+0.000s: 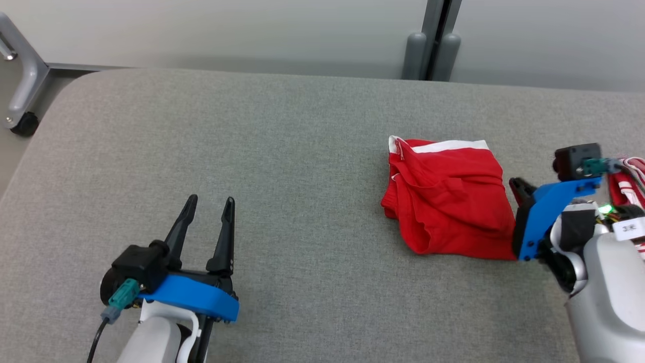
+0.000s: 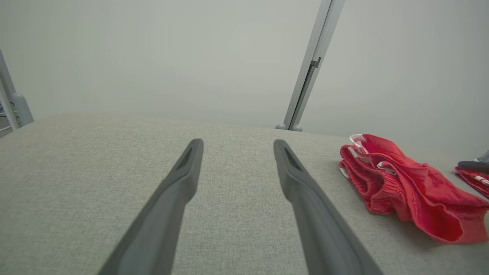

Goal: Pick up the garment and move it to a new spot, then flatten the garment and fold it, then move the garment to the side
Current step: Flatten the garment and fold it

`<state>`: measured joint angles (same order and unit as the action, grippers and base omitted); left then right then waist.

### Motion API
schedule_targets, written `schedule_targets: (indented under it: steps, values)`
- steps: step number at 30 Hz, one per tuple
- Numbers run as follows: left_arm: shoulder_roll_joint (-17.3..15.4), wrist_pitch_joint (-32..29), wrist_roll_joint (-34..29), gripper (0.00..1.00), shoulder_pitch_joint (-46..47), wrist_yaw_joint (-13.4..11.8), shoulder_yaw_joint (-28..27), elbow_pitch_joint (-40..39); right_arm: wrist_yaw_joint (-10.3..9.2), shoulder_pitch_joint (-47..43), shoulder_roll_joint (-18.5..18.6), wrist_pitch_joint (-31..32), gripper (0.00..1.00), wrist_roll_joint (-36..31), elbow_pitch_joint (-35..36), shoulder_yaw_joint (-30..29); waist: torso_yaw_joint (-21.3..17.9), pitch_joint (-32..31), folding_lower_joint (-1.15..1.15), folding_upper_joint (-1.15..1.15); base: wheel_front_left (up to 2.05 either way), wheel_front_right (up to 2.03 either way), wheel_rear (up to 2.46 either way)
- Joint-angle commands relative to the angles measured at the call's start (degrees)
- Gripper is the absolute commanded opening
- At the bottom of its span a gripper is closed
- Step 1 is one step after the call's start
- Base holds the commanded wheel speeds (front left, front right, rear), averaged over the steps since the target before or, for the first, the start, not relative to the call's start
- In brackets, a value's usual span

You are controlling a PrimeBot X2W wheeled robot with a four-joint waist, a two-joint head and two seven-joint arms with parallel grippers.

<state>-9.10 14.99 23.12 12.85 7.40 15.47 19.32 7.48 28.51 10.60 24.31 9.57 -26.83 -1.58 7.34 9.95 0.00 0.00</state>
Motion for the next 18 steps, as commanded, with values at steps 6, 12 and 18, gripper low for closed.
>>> schedule_targets:
  steps: [6,12,18]
  values:
    - [-0.80,0.25,-0.28,1.00,2.35,0.08,0.02,0.21,0.03,1.37,-0.93,1.09,0.00,1.26,-4.55,6.79,-0.39,1.31,0.00,0.00,0.00,0.00,0.00]
    - [-0.90,0.25,0.02,1.00,2.49,0.08,0.28,0.51,0.03,-0.16,-1.12,3.60,0.00,9.57,-1.32,16.08,-0.65,1.02,0.00,0.00,0.00,0.00,0.00]
    - [-0.80,0.25,0.03,1.00,1.41,0.08,-0.93,0.33,0.03,-4.38,0.48,6.59,0.00,18.02,9.13,25.71,-1.82,0.47,0.00,0.00,0.00,0.00,0.00]
